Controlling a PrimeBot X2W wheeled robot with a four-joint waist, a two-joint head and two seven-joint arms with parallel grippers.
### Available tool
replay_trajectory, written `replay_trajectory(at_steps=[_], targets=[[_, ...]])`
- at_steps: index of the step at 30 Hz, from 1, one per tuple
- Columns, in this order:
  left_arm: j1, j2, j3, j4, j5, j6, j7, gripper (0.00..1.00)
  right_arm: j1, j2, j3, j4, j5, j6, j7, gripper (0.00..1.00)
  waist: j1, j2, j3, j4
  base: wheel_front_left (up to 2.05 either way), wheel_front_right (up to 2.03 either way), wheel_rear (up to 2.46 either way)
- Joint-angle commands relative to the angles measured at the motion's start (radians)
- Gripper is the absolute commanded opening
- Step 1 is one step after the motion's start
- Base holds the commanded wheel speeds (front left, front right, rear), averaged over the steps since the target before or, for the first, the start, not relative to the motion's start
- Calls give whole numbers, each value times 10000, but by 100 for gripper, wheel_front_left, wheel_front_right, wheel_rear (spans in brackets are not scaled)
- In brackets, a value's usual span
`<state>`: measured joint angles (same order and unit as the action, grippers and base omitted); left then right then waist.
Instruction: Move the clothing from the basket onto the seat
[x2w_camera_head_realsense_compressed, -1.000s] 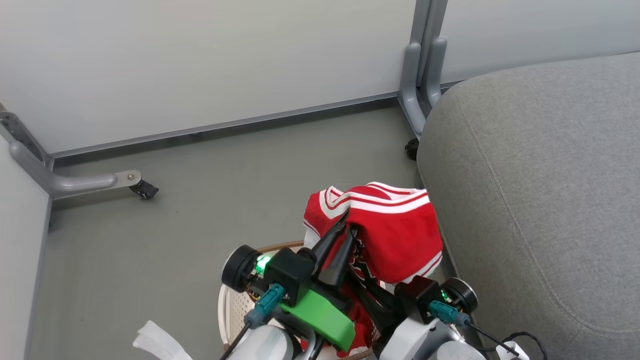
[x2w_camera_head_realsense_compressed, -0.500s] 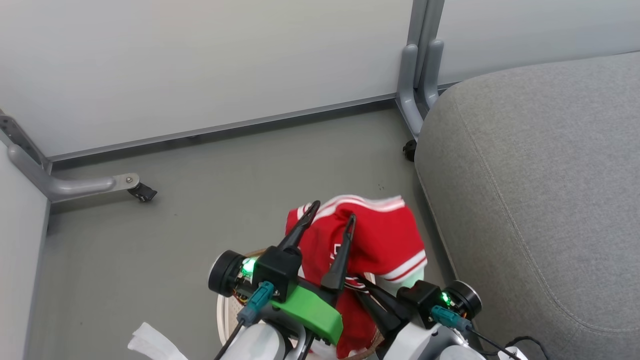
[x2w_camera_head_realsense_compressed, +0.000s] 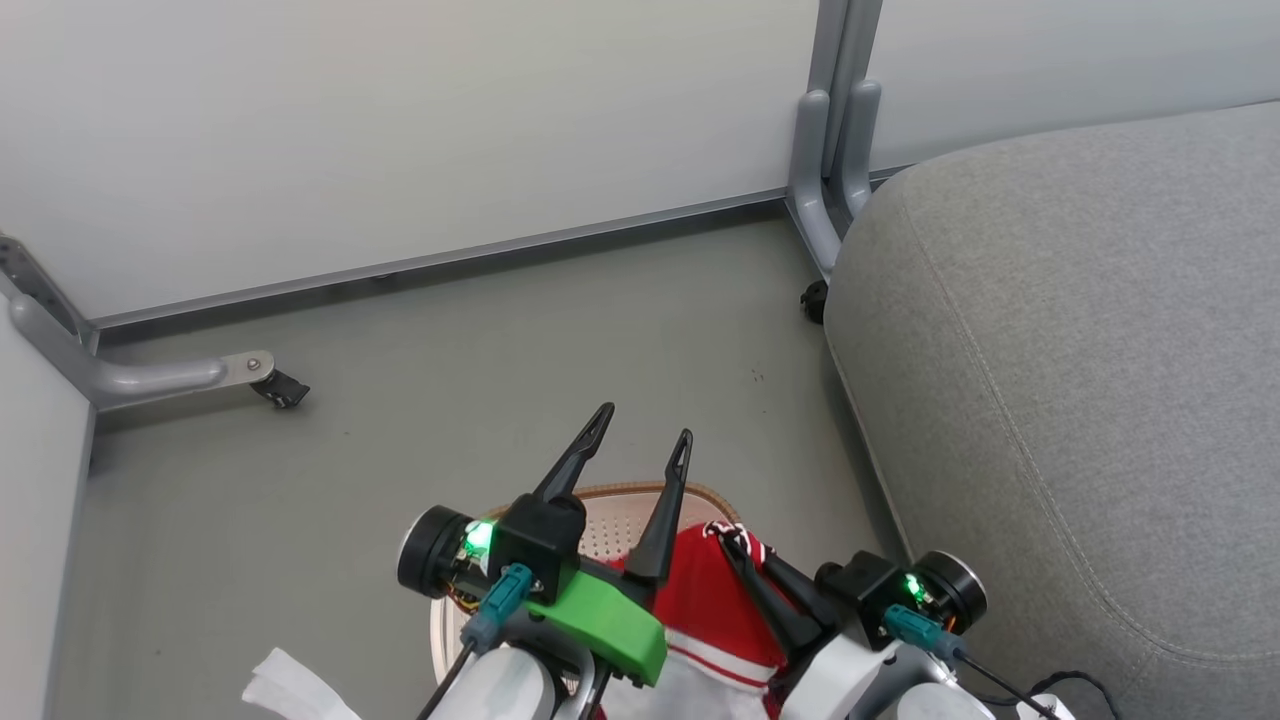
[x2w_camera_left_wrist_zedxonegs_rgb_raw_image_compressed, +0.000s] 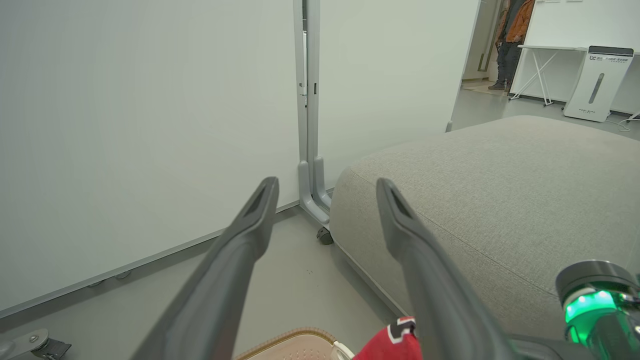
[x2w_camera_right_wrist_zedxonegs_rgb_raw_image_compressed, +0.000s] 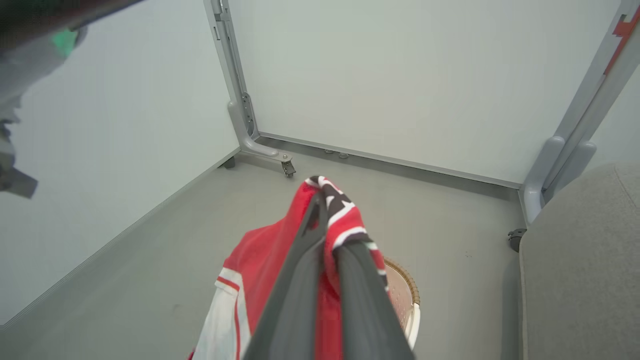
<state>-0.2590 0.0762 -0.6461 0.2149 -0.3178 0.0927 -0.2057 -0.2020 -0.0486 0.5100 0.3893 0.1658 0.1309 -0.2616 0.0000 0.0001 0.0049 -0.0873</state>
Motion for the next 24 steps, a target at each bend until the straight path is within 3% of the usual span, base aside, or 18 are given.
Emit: replay_trajectory(at_steps=[1,16,24], targets=[[-91,90,48,25,-59,61,-63,100,67,-33,-67,-103,-83,-3,-52,0,0,-1,7,-20,0,0,0],[290,614,19,154,-57,48,-194,100,111,-91,-1151,-1328,-661,-3,-52,0,0,-1,362,-616,0,0,0],[481,1022,316,488,38,-40,-528,100,438,-308,-1795,-2589,-971,-5,-52,0,0,-1,1088,-1487,0,0,0]])
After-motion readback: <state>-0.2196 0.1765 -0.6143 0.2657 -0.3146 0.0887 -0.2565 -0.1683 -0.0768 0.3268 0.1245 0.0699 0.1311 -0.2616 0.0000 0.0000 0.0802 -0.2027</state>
